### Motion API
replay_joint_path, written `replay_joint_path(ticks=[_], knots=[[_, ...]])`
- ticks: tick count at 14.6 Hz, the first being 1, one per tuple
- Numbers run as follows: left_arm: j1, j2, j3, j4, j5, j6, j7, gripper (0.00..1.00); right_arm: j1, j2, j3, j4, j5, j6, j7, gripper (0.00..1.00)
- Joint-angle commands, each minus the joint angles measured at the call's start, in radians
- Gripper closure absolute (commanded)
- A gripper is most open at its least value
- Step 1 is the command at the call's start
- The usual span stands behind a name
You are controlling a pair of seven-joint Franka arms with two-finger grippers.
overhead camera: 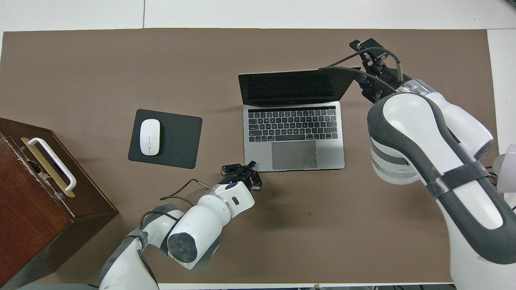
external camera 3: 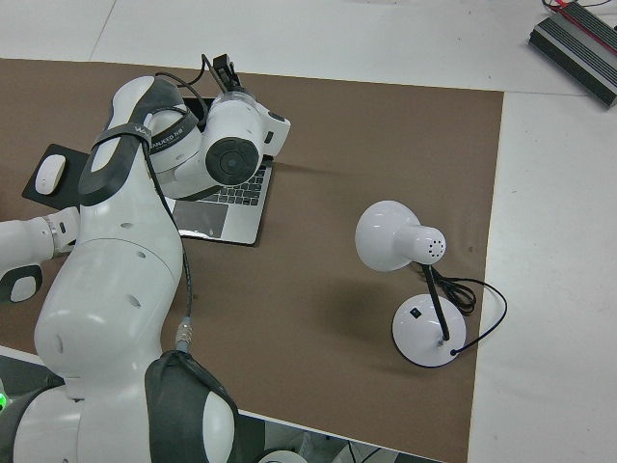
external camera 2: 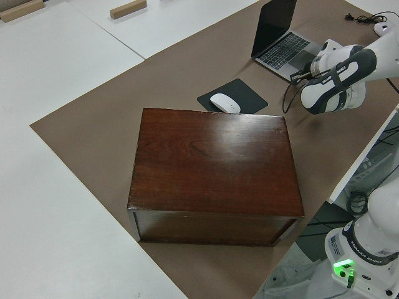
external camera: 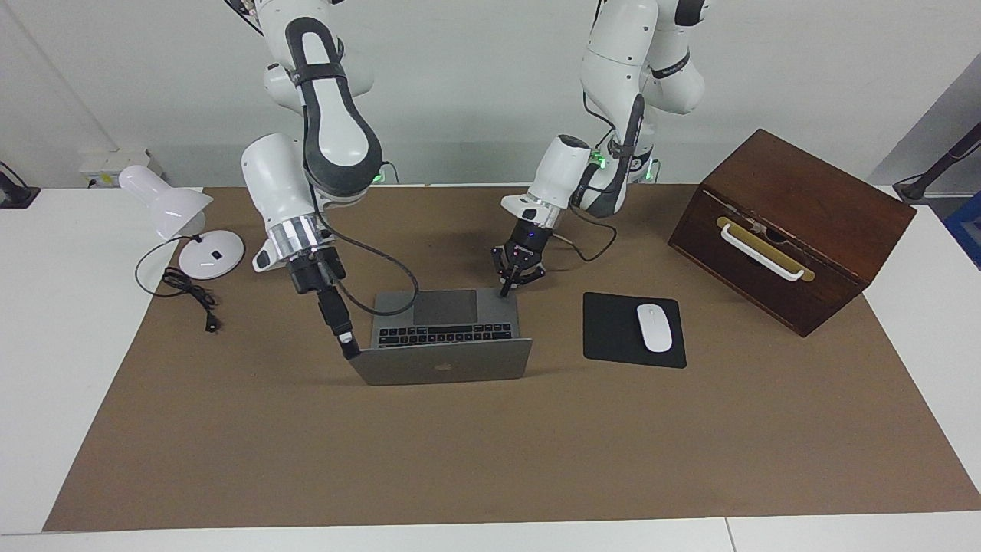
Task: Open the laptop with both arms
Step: 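Push the raised lid farther open with the right gripper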
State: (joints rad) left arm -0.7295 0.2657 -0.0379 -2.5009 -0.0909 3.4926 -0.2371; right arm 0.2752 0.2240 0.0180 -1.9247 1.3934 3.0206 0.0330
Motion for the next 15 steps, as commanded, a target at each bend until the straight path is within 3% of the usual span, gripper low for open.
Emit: replay_joint_path(ticks=[1,6,8,15], knots=[[-0.008,0.063,0.015,0.022,-0.004,0.011,0.016,1.00,-0.022,0.021,0.007,0.036,0.016,-0.023,-0.051,0.00],[-0.008,0.063,0.015,0.020,-0.003,0.011,0.016,1.00,0.001,0.015,0.014,0.039,0.016,-0.028,-0.050,0.00],[-0.008,0.063,0.015,0.020,-0.004,0.011,0.016,1.00,0.002,0.008,0.017,0.055,0.016,-0.084,-0.036,0.00],[0.005,0.061,0.013,0.024,-0.006,0.010,0.004,1.00,-0.013,-0.075,0.016,-0.075,-0.053,-0.222,-0.025,0.00]])
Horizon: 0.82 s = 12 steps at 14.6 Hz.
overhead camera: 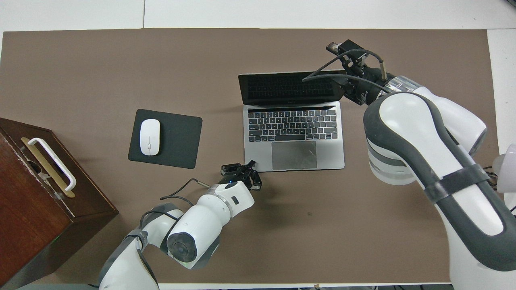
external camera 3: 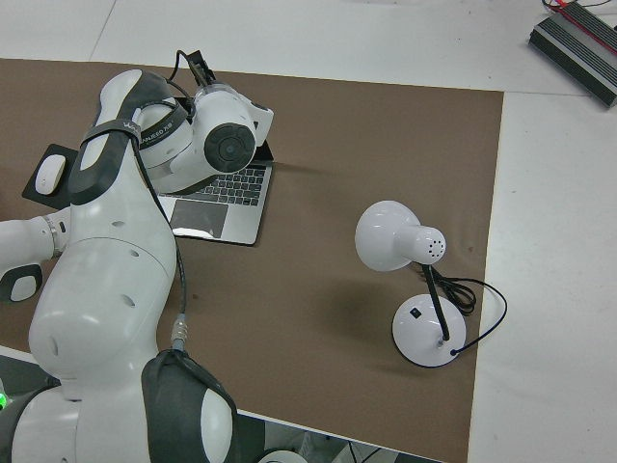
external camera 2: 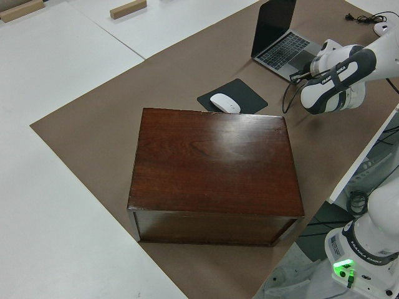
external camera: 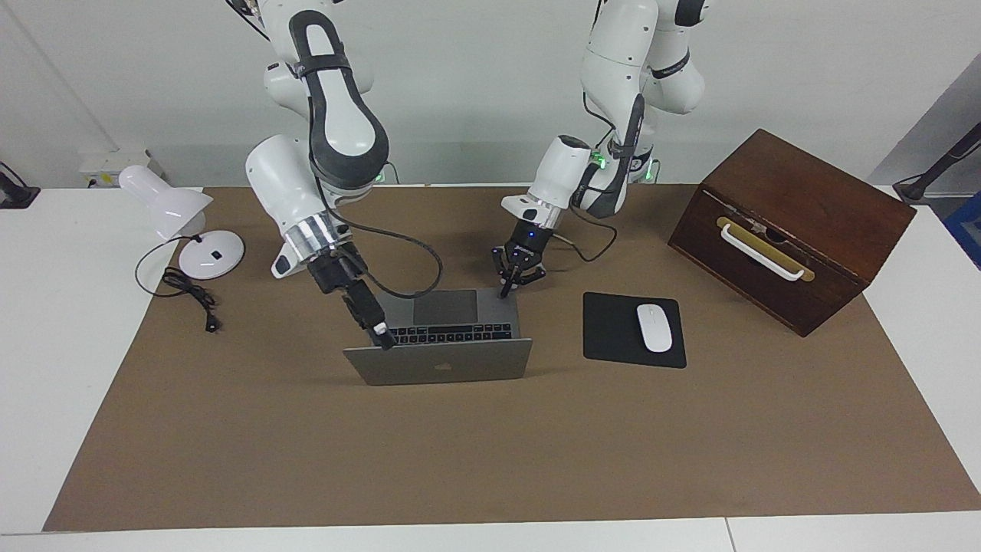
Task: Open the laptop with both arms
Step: 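Push the raised lid farther open with the right gripper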
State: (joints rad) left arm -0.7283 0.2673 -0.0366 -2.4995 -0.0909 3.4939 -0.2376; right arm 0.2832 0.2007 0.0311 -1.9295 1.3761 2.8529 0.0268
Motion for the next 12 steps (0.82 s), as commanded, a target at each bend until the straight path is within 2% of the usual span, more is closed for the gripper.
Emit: replay_joint_path(ticks=[1,5,8,12], knots=[[0.004,0.056,0.012,0.028,-0.006,0.008,-0.002,1.00,-0.022,-0.063,0.001,-0.094,-0.055,-0.069,-0.019,0.00],[0.029,0.041,0.011,0.036,-0.007,0.004,-0.003,1.00,-0.024,-0.093,-0.003,-0.175,-0.139,-0.075,-0.019,0.00],[0.030,0.012,0.010,0.036,-0.007,-0.015,-0.031,1.00,-0.065,-0.109,-0.007,-0.224,-0.319,-0.095,-0.021,0.00],[0.030,-0.039,0.010,0.036,-0.009,-0.078,-0.077,1.00,-0.116,-0.112,-0.007,-0.226,-0.495,-0.153,-0.028,0.00]])
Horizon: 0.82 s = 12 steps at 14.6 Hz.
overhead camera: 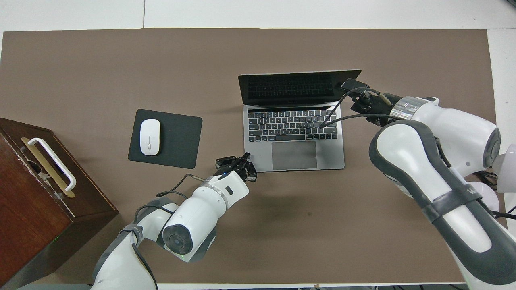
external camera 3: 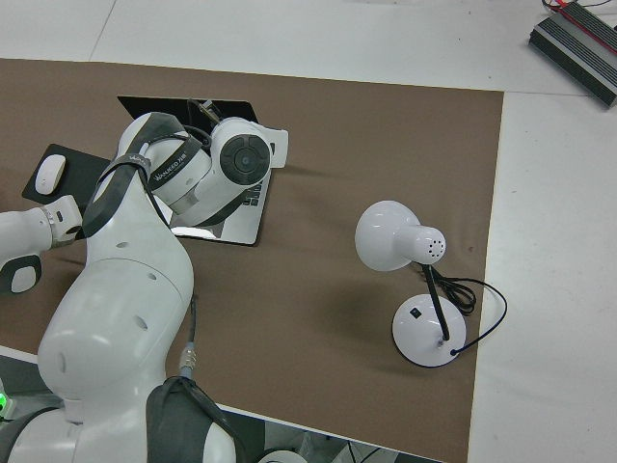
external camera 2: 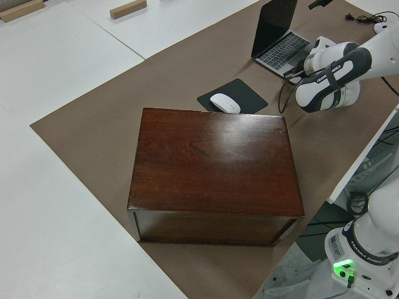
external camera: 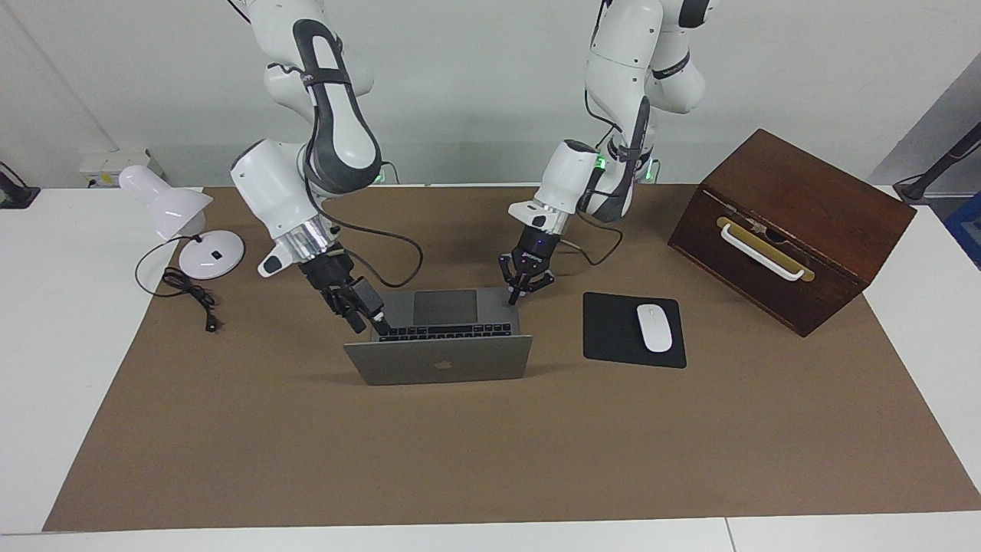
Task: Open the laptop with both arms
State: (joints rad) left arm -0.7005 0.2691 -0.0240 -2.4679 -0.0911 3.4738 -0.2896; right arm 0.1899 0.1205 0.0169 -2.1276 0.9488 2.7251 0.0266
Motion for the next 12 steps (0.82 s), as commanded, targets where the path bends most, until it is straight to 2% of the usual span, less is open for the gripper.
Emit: replay_joint_path(ticks=[1,4,7,12], knots=[[0.003,-0.054,-0.001,0.004,-0.009,-0.077,-0.034,1.00,-0.036,-0.032,0.008,-0.028,-0.108,-0.031,-0.028,0.00],[0.003,-0.103,0.001,0.004,-0.013,-0.168,-0.045,1.00,-0.092,-0.033,0.008,-0.015,-0.252,-0.128,-0.028,0.00],[0.036,-0.162,0.002,0.020,-0.013,-0.292,-0.045,1.00,-0.106,-0.044,0.006,-0.012,-0.311,-0.159,-0.028,0.00],[0.062,-0.225,0.004,0.177,-0.013,-0.672,-0.040,1.00,-0.167,-0.047,0.006,0.037,-0.485,-0.301,-0.028,0.00]])
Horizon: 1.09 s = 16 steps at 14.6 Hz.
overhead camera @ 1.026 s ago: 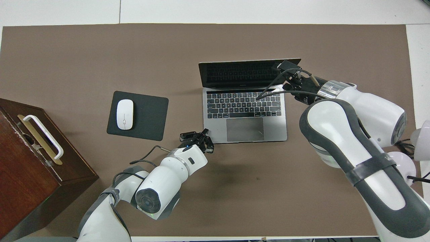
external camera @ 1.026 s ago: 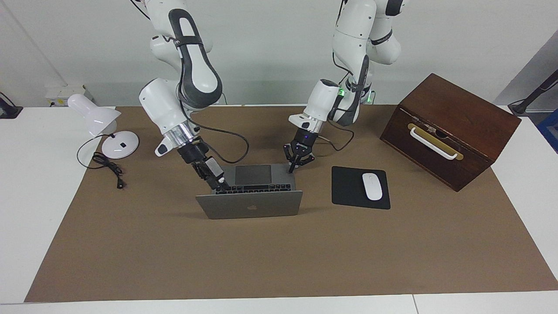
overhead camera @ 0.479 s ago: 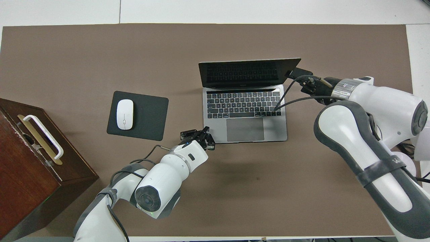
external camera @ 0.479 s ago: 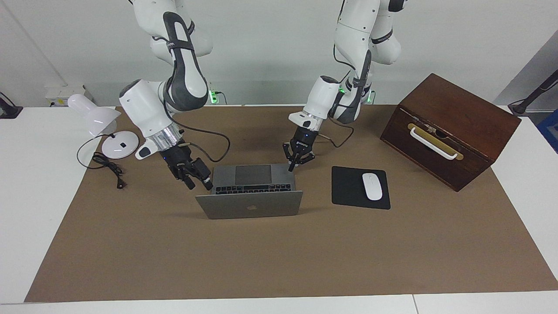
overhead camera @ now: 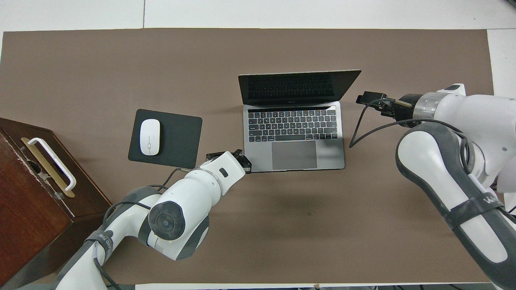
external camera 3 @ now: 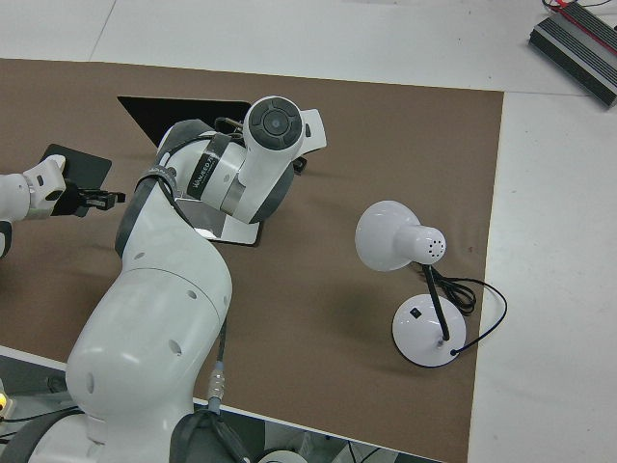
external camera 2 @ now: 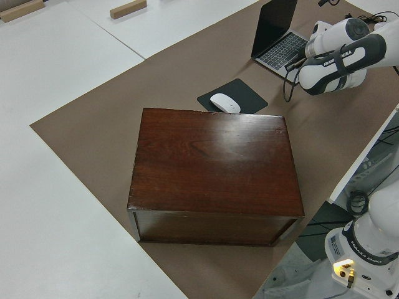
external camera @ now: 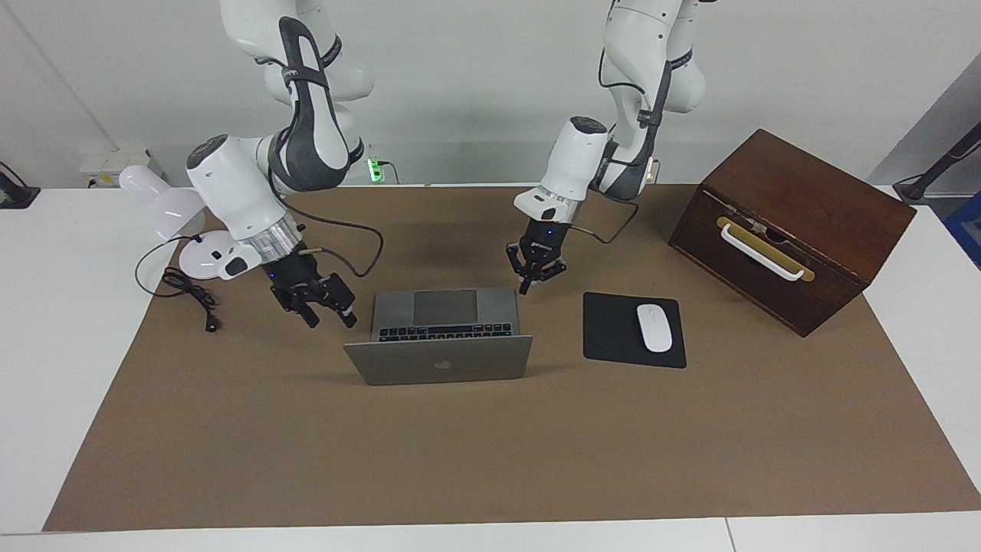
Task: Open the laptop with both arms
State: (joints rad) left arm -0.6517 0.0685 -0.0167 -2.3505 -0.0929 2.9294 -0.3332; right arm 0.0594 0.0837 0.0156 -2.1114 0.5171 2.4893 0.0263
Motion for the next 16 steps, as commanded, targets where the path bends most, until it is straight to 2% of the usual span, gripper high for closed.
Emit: replay_joint_path(ticks=[1,4,8,12,16], knots=[[0.020,-0.030,-0.003,0.083,-0.011,-0.174,0.002,1.00,-0.044,-0.015,0.007,0.027,-0.075,-0.093,-0.028,0.00],[0.037,-0.050,-0.002,0.128,-0.011,-0.280,0.005,1.00,-0.079,-0.024,0.007,0.076,-0.170,-0.232,-0.028,0.00],[0.084,-0.079,0.004,0.189,-0.001,-0.450,0.046,1.00,-0.139,-0.058,0.007,0.169,-0.291,-0.491,-0.028,0.00],[0.205,-0.140,0.004,0.264,-0.001,-0.682,0.225,1.00,-0.142,-0.068,0.003,0.273,-0.331,-0.714,-0.028,0.00],[0.351,-0.232,0.003,0.263,-0.001,-0.818,0.351,1.00,-0.142,-0.116,0.003,0.289,-0.353,-0.820,-0.017,0.00]])
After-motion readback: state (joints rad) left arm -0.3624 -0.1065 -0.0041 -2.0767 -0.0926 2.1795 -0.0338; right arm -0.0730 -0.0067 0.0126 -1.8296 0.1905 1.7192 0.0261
